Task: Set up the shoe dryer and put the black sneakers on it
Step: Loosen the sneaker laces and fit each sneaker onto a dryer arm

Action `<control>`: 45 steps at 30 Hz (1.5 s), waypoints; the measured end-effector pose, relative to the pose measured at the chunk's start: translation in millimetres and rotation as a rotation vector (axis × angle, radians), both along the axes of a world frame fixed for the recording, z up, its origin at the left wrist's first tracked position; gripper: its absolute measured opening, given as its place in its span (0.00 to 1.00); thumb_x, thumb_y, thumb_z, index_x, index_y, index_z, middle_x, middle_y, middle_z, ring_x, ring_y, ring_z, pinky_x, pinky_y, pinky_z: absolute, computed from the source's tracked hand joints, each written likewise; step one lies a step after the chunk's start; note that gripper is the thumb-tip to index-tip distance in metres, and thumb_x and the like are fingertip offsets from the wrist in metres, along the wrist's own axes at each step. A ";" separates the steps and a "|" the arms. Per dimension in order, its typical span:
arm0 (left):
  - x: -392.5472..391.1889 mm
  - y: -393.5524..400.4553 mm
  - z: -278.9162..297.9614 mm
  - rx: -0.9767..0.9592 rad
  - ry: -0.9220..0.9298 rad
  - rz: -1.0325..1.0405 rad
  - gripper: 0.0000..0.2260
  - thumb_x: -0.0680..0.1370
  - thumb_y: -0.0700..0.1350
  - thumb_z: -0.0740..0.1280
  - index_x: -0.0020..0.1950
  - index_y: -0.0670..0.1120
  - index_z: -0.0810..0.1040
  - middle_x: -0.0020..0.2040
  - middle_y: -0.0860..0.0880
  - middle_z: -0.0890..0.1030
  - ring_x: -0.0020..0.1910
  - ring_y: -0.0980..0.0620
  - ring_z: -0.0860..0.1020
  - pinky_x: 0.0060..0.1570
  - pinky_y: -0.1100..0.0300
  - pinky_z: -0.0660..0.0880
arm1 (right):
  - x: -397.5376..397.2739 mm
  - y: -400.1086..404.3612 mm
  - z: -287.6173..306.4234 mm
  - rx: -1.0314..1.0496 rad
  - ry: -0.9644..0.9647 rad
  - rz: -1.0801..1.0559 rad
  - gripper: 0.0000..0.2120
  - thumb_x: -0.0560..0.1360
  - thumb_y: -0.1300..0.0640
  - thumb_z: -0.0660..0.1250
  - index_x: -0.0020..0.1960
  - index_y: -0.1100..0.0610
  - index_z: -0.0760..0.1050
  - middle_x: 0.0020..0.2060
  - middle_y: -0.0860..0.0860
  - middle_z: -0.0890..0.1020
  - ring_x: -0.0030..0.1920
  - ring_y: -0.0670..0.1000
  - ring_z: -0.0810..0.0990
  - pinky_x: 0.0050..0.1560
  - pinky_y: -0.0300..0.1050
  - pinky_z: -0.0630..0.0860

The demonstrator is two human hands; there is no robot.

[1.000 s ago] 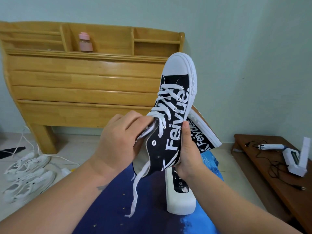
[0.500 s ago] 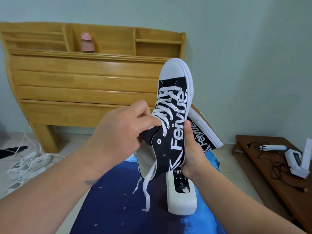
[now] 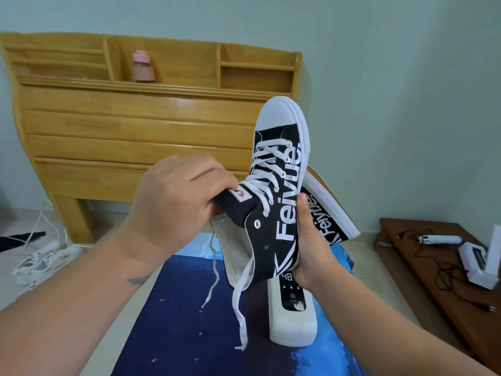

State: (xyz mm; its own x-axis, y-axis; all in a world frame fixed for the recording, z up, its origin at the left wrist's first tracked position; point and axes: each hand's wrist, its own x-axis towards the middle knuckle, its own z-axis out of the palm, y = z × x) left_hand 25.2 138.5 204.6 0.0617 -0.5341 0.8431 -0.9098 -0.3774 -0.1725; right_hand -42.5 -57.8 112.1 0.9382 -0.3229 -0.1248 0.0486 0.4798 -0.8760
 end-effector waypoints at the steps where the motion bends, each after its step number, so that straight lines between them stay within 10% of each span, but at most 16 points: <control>1: -0.8 -1.9 -1.9 -0.044 0.167 -0.046 0.10 0.67 0.33 0.67 0.43 0.44 0.83 0.39 0.49 0.81 0.34 0.52 0.74 0.33 0.53 0.72 | -0.2 0.5 0.1 0.002 0.002 0.000 0.33 0.51 0.26 0.71 0.46 0.47 0.87 0.51 0.51 0.88 0.50 0.51 0.87 0.43 0.46 0.82; 5: -3.4 -8.2 -16.9 -0.206 0.960 -0.260 0.17 0.70 0.41 0.73 0.54 0.54 0.74 0.49 0.53 0.78 0.44 0.61 0.76 0.40 0.70 0.71 | -0.2 2.1 0.6 0.029 0.002 -0.041 0.38 0.53 0.25 0.70 0.54 0.48 0.85 0.53 0.50 0.87 0.53 0.51 0.86 0.54 0.51 0.79; 9: 0.9 -2.5 -43.1 -0.102 1.478 -0.483 0.18 0.74 0.51 0.67 0.60 0.46 0.68 0.51 0.45 0.82 0.51 0.56 0.78 0.57 0.59 0.73 | -0.1 0.9 4.4 0.050 -0.028 -0.069 0.38 0.56 0.26 0.69 0.58 0.48 0.83 0.55 0.50 0.86 0.54 0.51 0.86 0.53 0.50 0.78; 12: 0.2 -2.4 -52.1 -0.146 1.461 -0.449 0.17 0.74 0.49 0.70 0.55 0.43 0.69 0.47 0.39 0.80 0.46 0.52 0.79 0.52 0.57 0.75 | -1.0 -2.9 3.5 0.046 -0.028 -0.073 0.41 0.53 0.25 0.70 0.59 0.48 0.83 0.55 0.50 0.86 0.54 0.52 0.86 0.53 0.51 0.79; 18: -1.6 -4.0 -46.0 -0.547 1.313 -0.266 0.03 0.73 0.45 0.72 0.40 0.52 0.82 0.29 0.59 0.78 0.28 0.62 0.72 0.30 0.72 0.69 | -0.3 -11.2 -3.5 0.039 -0.026 -0.096 0.39 0.49 0.24 0.73 0.52 0.46 0.86 0.55 0.50 0.86 0.54 0.52 0.86 0.57 0.53 0.78; 34: -55.5 -1.1 -39.8 -0.121 0.785 -0.039 0.09 0.73 0.61 0.64 0.44 0.58 0.71 0.42 0.61 0.80 0.40 0.66 0.76 0.37 0.72 0.69 | -3.4 0.5 7.6 0.082 -0.063 -0.155 0.44 0.53 0.25 0.68 0.62 0.50 0.80 0.57 0.52 0.86 0.57 0.54 0.84 0.62 0.57 0.76; 40: -46.7 6.2 -58.7 -0.034 1.000 0.066 0.32 0.51 0.75 0.70 0.46 0.61 0.66 0.35 0.55 0.76 0.34 0.59 0.72 0.31 0.63 0.68 | -4.3 -1.6 8.6 0.179 -0.136 -0.176 0.35 0.54 0.26 0.70 0.52 0.47 0.84 0.52 0.49 0.87 0.50 0.49 0.87 0.39 0.42 0.83; 45: -35.8 6.0 -71.3 0.037 1.264 -0.072 0.21 0.59 0.61 0.74 0.42 0.58 0.66 0.35 0.54 0.81 0.32 0.52 0.78 0.38 0.50 0.76 | -3.0 -2.3 10.7 0.190 -0.155 -0.189 0.37 0.56 0.26 0.69 0.58 0.46 0.82 0.56 0.47 0.86 0.54 0.49 0.86 0.42 0.42 0.83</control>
